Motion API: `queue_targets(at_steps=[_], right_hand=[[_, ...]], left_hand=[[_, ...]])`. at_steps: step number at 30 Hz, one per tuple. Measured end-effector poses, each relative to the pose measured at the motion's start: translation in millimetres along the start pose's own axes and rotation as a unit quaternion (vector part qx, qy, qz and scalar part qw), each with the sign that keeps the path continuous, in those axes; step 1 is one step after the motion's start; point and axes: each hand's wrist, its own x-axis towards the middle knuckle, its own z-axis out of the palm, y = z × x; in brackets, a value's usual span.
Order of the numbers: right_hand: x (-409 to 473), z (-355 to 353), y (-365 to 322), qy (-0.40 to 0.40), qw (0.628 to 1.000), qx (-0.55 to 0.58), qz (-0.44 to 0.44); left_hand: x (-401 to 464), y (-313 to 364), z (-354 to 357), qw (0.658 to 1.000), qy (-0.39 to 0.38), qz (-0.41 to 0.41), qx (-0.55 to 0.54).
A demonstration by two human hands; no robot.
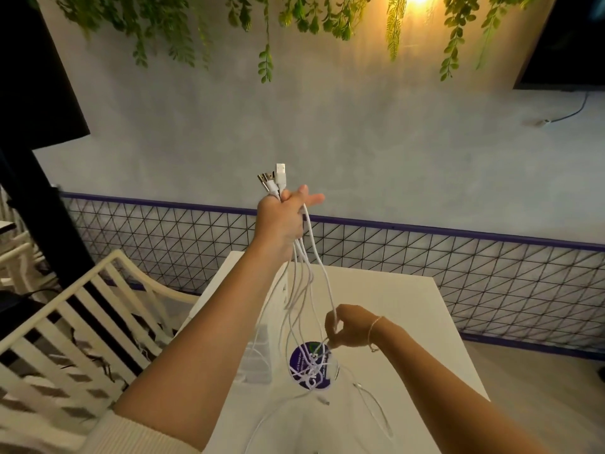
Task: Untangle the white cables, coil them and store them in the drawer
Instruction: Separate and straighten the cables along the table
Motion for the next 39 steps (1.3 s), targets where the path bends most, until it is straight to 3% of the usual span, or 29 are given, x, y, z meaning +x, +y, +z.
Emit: queue_targets(at_steps=[3, 6, 9, 14, 19, 22, 25, 28, 33, 37, 39], right_hand=[[4.5, 13.4, 5.1, 0.01, 0.999, 0.032, 0.003], [3.2, 13.7, 15.3, 0.057, 0.978, 0.193, 0.048], [-5.6, -1.5, 17.5, 0.093, 0.955, 0.278, 0.04], [-22.8, -41.9, 6.3, 0.117, 0.838, 0.529, -0.058], [-32.4, -75.5, -2.9, 0.143, 0.762, 0.62, -0.12], [-32.8, -86.1, -2.2, 0.163, 0.744, 0.632, -0.145], [-33.7, -89.3, 5.6, 0.163, 0.753, 0.621, -0.142], [-35.7, -88.2, 20.2, 0.145, 0.784, 0.595, -0.099], [-31.1, -67.2, 56.1, 0.061, 0.941, 0.33, 0.036], [-21.0, -36.8, 77.4, -0.022, 0.982, 0.138, 0.13], [-19.1, -19.6, 89.2, -0.015, 0.982, 0.077, 0.173]], left_hand=[[0.3, 4.4, 2.7, 1.0, -0.004, 0.017, -0.002], [5.2, 5.7, -2.2, 0.998, 0.011, 0.03, 0.046], [10.1, -0.6, -7.4, 0.995, 0.015, 0.035, 0.089], [8.0, -22.5, -5.4, 0.99, 0.014, 0.016, 0.142], [-2.4, -34.8, 3.0, 0.961, -0.084, -0.047, 0.259], [-8.3, -42.5, 5.9, 0.926, -0.164, -0.102, 0.325], [-8.5, -44.5, 2.5, 0.907, -0.198, -0.103, 0.356], [0.4, -44.3, -5.4, 0.918, -0.149, -0.083, 0.357], [13.6, -37.9, -13.3, 0.951, -0.028, -0.018, 0.306], [17.8, -32.2, -14.9, 0.962, 0.039, 0.019, 0.268], [19.5, -25.5, -16.8, 0.968, 0.059, 0.035, 0.24]])
